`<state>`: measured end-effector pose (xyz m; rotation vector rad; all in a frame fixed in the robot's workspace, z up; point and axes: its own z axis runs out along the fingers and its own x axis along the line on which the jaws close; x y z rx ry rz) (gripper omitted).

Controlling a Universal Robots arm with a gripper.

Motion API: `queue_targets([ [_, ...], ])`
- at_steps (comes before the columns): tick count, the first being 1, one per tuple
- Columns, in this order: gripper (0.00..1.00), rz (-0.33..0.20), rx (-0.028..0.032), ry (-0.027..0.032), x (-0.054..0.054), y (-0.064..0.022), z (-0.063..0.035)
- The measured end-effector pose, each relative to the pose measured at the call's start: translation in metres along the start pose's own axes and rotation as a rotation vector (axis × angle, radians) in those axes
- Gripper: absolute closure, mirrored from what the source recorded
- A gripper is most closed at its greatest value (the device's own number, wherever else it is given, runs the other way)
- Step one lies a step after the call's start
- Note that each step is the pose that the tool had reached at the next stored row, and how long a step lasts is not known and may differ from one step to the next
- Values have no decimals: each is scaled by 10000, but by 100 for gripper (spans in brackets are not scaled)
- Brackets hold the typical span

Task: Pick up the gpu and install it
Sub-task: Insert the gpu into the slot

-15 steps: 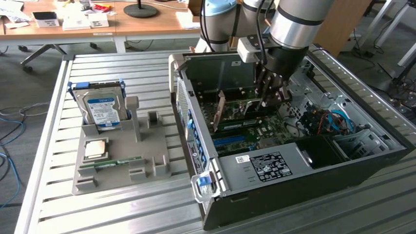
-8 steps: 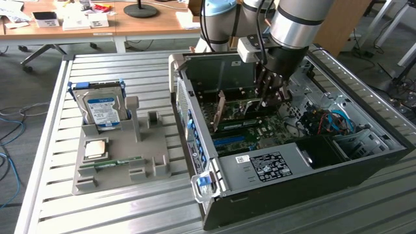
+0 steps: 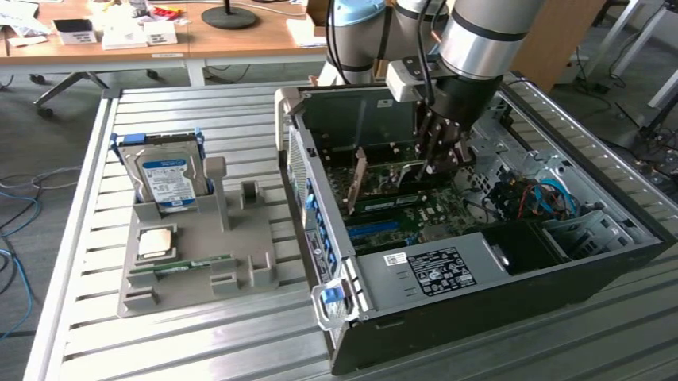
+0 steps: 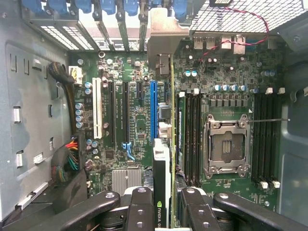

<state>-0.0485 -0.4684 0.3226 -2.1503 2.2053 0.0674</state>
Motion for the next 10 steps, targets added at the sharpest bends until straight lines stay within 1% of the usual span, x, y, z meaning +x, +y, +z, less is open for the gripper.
queue_targets([
  [10, 73, 0, -1, 2, 6, 2, 24],
])
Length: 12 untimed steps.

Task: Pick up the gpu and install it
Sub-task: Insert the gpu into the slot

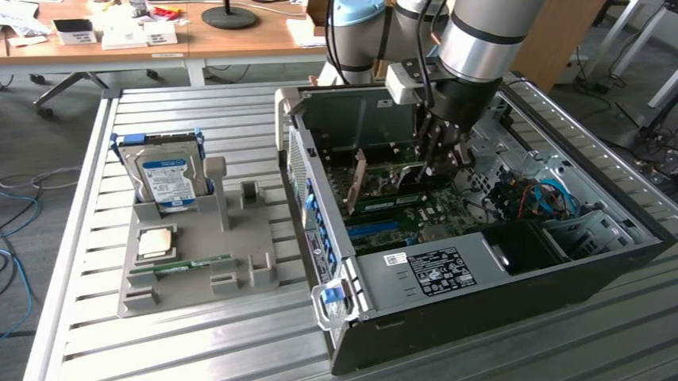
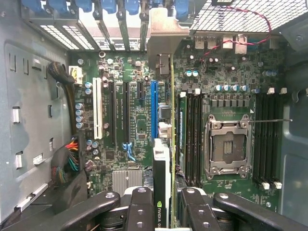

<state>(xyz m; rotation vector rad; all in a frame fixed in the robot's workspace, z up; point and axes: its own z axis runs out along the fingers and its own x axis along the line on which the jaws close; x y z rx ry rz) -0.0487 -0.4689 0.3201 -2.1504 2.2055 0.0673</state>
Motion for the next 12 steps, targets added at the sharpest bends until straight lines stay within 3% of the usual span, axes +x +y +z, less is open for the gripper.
queue_targets([
  [12, 73, -4, 1, -2, 4, 7, 55],
])
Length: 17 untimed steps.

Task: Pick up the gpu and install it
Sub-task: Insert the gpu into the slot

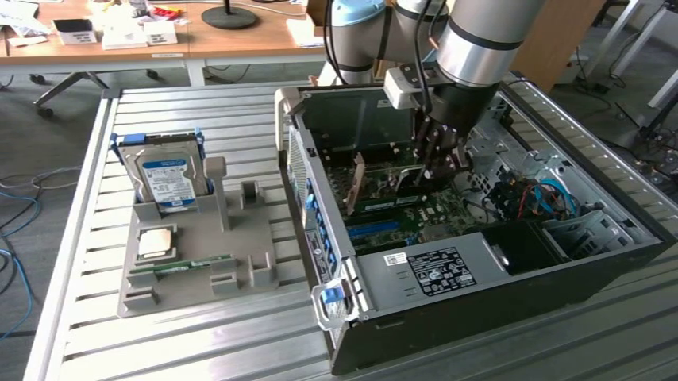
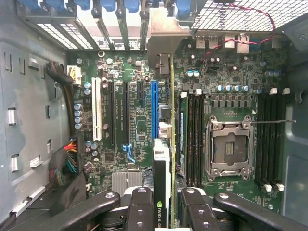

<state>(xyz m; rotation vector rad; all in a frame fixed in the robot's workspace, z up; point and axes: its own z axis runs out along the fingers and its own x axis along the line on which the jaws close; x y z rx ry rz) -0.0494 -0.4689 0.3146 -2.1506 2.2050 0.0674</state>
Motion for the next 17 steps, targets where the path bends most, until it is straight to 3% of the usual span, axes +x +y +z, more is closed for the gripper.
queue_targets([
  [10, 73, 0, 0, 0, 0, 0, 1],
  [17, 73, -2, 0, -1, 5, 17, 64],
])
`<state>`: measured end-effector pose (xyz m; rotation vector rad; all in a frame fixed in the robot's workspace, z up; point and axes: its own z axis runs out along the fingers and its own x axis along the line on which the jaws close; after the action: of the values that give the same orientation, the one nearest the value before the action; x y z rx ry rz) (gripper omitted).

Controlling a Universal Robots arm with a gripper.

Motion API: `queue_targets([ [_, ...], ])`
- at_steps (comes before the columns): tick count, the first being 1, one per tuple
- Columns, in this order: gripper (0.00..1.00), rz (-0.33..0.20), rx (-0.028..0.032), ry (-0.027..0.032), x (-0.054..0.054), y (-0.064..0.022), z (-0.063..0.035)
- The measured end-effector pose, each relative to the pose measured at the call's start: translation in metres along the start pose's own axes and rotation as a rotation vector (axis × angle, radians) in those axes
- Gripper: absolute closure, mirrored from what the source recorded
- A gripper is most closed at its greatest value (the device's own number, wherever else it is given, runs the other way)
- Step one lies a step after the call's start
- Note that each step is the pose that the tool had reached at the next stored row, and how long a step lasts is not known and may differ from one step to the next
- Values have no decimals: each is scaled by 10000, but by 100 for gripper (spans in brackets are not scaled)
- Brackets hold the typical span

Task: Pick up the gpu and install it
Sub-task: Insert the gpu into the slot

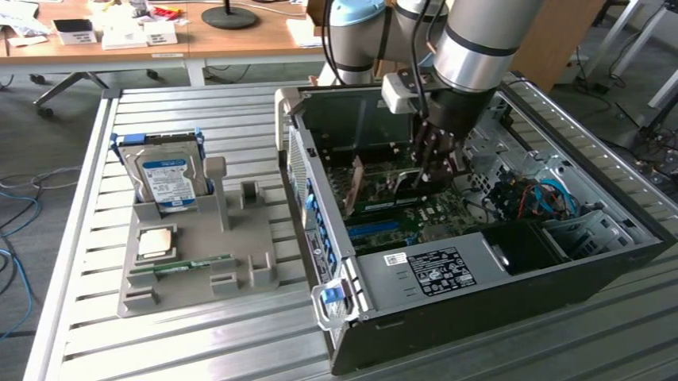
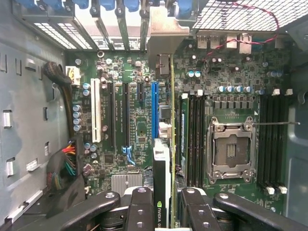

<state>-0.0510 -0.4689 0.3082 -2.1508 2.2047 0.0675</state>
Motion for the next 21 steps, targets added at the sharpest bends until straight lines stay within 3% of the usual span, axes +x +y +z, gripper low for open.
queue_targets([
  [5, 73, 2, 0, 0, 4, 8, 58],
  [21, 73, 2, 2, -4, 7, 10, 103],
])
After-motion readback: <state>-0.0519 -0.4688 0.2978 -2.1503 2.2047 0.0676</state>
